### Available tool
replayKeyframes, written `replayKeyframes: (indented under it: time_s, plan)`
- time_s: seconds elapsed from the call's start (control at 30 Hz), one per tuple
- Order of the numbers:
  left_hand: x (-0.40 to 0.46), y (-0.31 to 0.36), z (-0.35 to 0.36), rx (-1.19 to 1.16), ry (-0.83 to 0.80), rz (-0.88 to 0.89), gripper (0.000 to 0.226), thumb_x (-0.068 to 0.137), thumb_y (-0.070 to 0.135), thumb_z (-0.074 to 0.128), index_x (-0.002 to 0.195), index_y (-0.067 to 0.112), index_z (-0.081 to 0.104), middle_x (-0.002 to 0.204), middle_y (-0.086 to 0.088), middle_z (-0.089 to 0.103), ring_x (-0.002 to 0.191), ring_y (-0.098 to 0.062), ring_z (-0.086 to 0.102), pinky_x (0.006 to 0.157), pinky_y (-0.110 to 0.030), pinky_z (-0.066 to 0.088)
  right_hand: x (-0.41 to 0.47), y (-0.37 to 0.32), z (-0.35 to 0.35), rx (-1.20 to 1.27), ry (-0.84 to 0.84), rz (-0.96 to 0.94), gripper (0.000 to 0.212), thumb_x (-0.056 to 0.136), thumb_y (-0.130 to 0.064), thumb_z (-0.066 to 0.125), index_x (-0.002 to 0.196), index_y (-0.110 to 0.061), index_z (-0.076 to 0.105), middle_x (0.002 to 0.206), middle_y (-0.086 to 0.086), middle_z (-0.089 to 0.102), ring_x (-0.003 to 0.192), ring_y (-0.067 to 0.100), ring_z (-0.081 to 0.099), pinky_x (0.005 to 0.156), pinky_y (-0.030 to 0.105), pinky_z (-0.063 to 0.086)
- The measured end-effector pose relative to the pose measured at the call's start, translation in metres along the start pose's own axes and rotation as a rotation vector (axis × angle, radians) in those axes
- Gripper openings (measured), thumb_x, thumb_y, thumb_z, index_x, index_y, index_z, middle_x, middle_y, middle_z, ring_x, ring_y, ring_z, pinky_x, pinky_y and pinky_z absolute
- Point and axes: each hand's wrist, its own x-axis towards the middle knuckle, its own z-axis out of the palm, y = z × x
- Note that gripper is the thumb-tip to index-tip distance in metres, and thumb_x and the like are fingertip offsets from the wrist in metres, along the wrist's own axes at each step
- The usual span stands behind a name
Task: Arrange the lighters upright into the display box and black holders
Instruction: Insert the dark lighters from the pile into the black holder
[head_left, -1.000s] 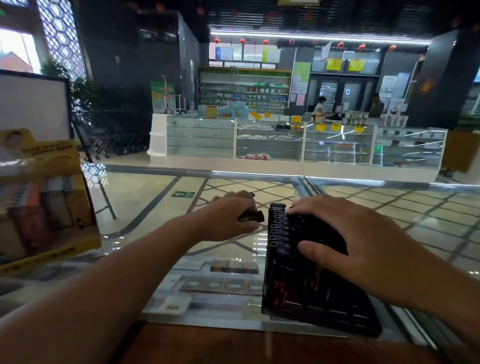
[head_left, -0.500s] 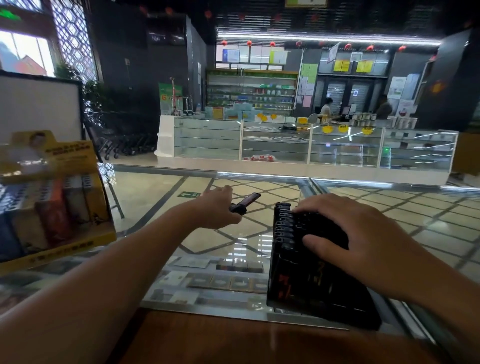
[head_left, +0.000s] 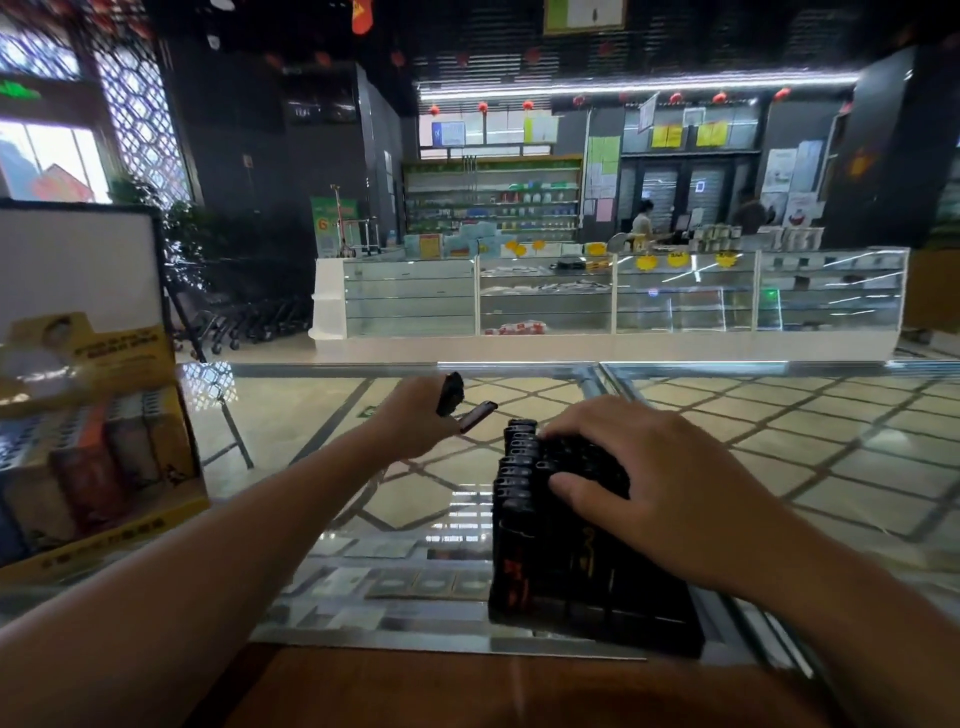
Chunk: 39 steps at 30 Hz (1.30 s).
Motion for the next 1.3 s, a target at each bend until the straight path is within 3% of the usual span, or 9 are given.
replayKeyframes:
  time_s: [0.1,0.2,0.47,0.77,0.87,0.97,1.03,1.17,1.3]
  plan:
    - [0.017,0.002,0.002,-0.095,-0.044,-0.129,0.013,0.086,0.012,0.071,0.084,0.004,0.061,0.066,-0.005,0.056,0.054,-0.017,0.051,0.046,-0.024,0.039,-0.001,0.003,0.001,-0.005,0.009,0.005,0.065,0.078,-0.078,0.032,0.127,-0.042,0.053,0.124,-0.025,0.059,0.108,-0.005,0.049,0.091,0.02,0.039]
    - [0.028,0.01,0.005,-0.095,-0.16,-0.181,0.022,0.088,0.02,0.074,0.083,0.001,0.065,0.06,-0.005,0.057,0.039,-0.009,0.048,0.033,-0.016,0.034,-0.001,0.005,-0.001,0.022,0.002,0.003,0.063,0.08,-0.076,0.052,0.131,-0.04,0.053,0.127,-0.022,0.06,0.113,-0.001,0.052,0.096,0.027,0.042]
    - [0.026,0.025,0.005,-0.096,-0.245,-0.239,0.014,0.082,0.005,0.069,0.074,0.007,0.058,0.061,-0.006,0.057,0.043,-0.012,0.05,0.037,-0.021,0.039,0.0,0.007,0.001,0.033,0.025,-0.014,0.058,0.078,-0.064,0.067,0.129,-0.04,0.055,0.121,-0.023,0.063,0.109,-0.003,0.054,0.097,0.026,0.043]
    - [-0.068,0.054,-0.052,-0.617,0.111,-0.107,0.009,0.083,0.014,0.076,0.087,0.012,0.068,0.066,-0.005,0.062,0.058,-0.015,0.053,0.045,-0.024,0.04,0.0,0.004,0.005,0.109,0.126,0.03,0.064,0.081,-0.074,0.034,0.119,-0.031,0.063,0.112,-0.015,0.067,0.099,0.002,0.058,0.093,0.033,0.048]
    - [-0.102,0.077,-0.058,-0.597,0.216,-0.069,0.011,0.082,0.021,0.078,0.085,0.022,0.068,0.066,-0.006,0.063,0.051,-0.009,0.05,0.044,-0.025,0.039,-0.001,-0.004,0.005,0.134,0.227,0.056,0.064,0.081,-0.071,0.033,0.121,-0.031,0.062,0.12,-0.014,0.064,0.114,0.005,0.052,0.101,0.032,0.033]
    - [-0.116,0.095,-0.058,-0.547,0.327,0.024,0.016,0.079,0.024,0.081,0.087,0.024,0.067,0.068,-0.002,0.065,0.053,-0.007,0.051,0.05,-0.033,0.045,0.002,-0.013,0.002,0.235,0.358,0.038,0.053,0.084,-0.063,0.044,0.123,-0.031,0.059,0.115,-0.021,0.062,0.112,0.002,0.051,0.101,0.039,0.037]
    - [-0.115,0.104,-0.058,-0.482,0.368,0.12,0.018,0.077,0.021,0.083,0.084,0.024,0.066,0.068,0.0,0.063,0.057,-0.005,0.051,0.055,-0.028,0.044,0.006,-0.017,0.002,0.281,0.437,0.001,0.05,0.085,-0.057,0.05,0.126,-0.029,0.055,0.111,-0.024,0.063,0.108,0.001,0.055,0.097,0.04,0.041]
    - [-0.11,0.116,-0.054,-0.371,0.426,0.317,0.027,0.071,0.019,0.082,0.08,0.032,0.059,0.066,0.014,0.058,0.057,0.0,0.049,0.054,-0.016,0.033,0.007,-0.02,0.001,0.265,0.576,-0.074,0.045,0.083,-0.051,0.06,0.121,-0.028,0.056,0.103,-0.022,0.063,0.094,-0.003,0.056,0.088,0.015,0.035]
    - [-0.108,0.115,-0.05,-0.304,0.485,0.407,0.035,0.067,0.023,0.077,0.095,0.035,0.06,0.078,0.019,0.063,0.069,0.002,0.058,0.06,-0.011,0.038,0.004,-0.02,0.0,0.32,0.643,-0.128,0.033,0.082,-0.043,0.066,0.11,-0.027,0.058,0.091,-0.02,0.057,0.081,0.003,0.055,0.073,0.012,0.036]
